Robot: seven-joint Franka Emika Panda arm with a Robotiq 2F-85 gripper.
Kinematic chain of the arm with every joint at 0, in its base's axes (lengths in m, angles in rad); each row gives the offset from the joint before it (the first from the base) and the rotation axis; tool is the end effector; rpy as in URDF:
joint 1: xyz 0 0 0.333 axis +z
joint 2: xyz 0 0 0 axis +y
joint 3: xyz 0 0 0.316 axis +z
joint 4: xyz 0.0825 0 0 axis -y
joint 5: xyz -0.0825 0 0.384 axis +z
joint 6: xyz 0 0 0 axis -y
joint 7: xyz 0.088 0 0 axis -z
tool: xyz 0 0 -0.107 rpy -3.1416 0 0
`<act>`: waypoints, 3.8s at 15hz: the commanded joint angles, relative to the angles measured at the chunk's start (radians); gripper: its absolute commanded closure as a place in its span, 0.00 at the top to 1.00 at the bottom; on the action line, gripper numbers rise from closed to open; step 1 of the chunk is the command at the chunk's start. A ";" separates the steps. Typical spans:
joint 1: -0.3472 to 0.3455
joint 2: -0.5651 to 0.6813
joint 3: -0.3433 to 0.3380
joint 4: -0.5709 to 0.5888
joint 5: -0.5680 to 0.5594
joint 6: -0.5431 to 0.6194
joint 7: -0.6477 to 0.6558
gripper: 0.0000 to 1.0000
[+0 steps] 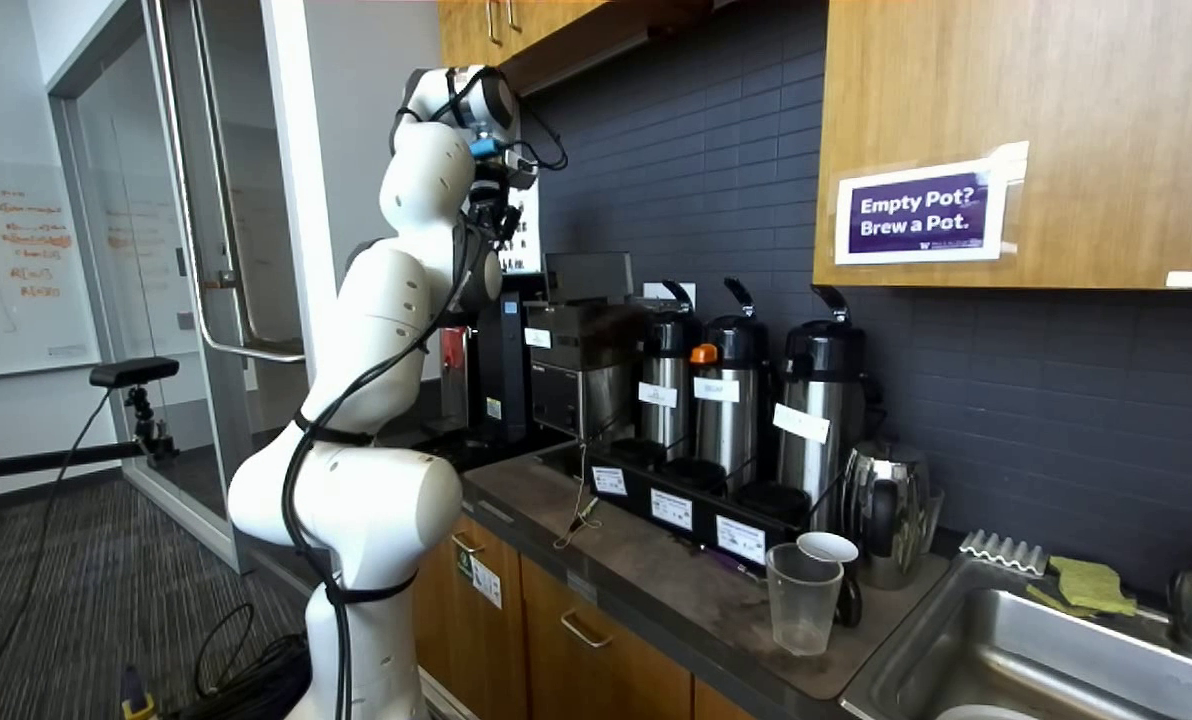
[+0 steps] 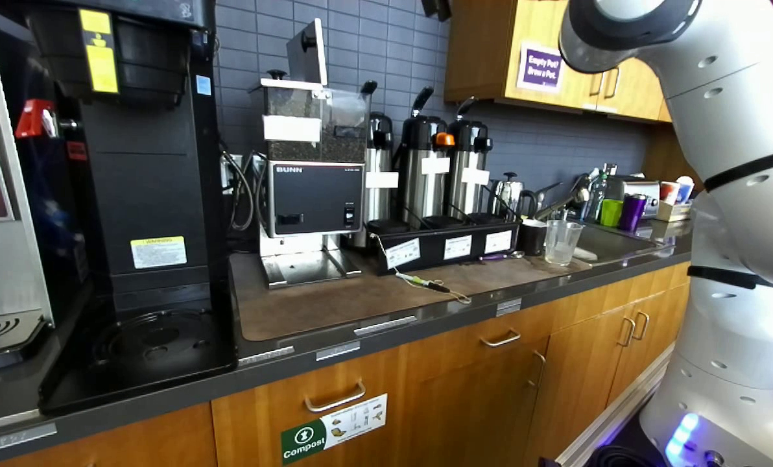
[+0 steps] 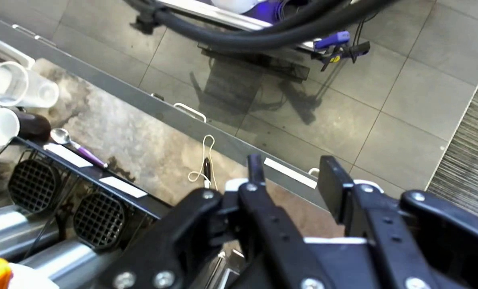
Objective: Open the glass container above the coffeemaker.
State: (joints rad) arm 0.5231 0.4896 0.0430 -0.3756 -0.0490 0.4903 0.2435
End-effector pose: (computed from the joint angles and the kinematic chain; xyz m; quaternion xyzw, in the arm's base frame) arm 0.4335 0.2550 0.7532 0.9727 0.1383 -0.1693 0.0779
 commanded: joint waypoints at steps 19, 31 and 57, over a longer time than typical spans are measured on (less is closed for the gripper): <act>-0.072 -0.028 -0.039 -0.119 0.064 -0.213 0.369 0.17; -0.157 -0.311 -0.037 -0.654 0.212 -0.216 0.551 0.17; -0.396 -1.315 0.190 -2.066 0.112 0.921 0.428 0.17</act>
State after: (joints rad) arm 0.1559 -0.6436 0.2345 -2.2488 0.0803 1.2559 0.7302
